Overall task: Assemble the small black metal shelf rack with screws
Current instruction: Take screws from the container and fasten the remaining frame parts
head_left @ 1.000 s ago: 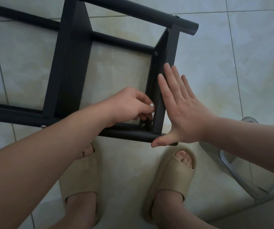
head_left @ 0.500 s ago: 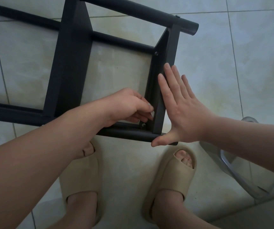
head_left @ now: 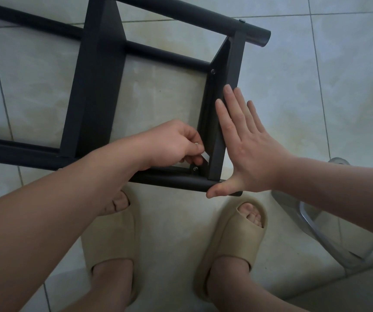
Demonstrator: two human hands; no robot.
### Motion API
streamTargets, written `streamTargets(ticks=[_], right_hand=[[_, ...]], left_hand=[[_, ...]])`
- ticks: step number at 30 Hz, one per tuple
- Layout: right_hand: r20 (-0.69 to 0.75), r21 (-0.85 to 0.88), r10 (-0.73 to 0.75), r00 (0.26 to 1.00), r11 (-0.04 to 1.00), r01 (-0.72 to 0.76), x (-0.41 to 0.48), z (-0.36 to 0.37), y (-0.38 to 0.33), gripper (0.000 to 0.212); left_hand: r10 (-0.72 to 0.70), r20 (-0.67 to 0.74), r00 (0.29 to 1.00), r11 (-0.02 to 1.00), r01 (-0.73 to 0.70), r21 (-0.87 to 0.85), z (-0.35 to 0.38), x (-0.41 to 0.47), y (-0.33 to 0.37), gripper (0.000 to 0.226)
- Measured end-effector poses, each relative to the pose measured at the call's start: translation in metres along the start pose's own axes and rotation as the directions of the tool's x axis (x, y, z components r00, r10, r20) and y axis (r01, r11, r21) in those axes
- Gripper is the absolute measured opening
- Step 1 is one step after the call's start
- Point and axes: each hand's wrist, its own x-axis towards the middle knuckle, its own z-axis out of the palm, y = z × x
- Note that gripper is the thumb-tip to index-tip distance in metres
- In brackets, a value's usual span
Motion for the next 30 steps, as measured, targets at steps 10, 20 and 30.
streamTargets(ticks=[10,20,30], right_hand=[[0.002,0.005,0.001,1.000,1.000,-0.001,0.000,0.000,0.000,0.150],[0.009,0.004,0.005,1.000,1.000,-0.006,0.000,-0.001,-0.001,0.150],[-0.004,0.009,-0.001,1.000,1.000,0.001,0.001,0.001,-0.001,0.150]], left_hand=[[0.043,0.057,0.997,0.993,-0.049,0.110,-0.006,-0.006,-0.004,0.018],[0.008,0.133,0.991,0.979,-0.034,0.200,-0.009,-0.007,-0.009,0.018],[-0.033,0.190,0.981,0.927,-0.041,0.373,-0.009,-0.004,-0.011,0.021]])
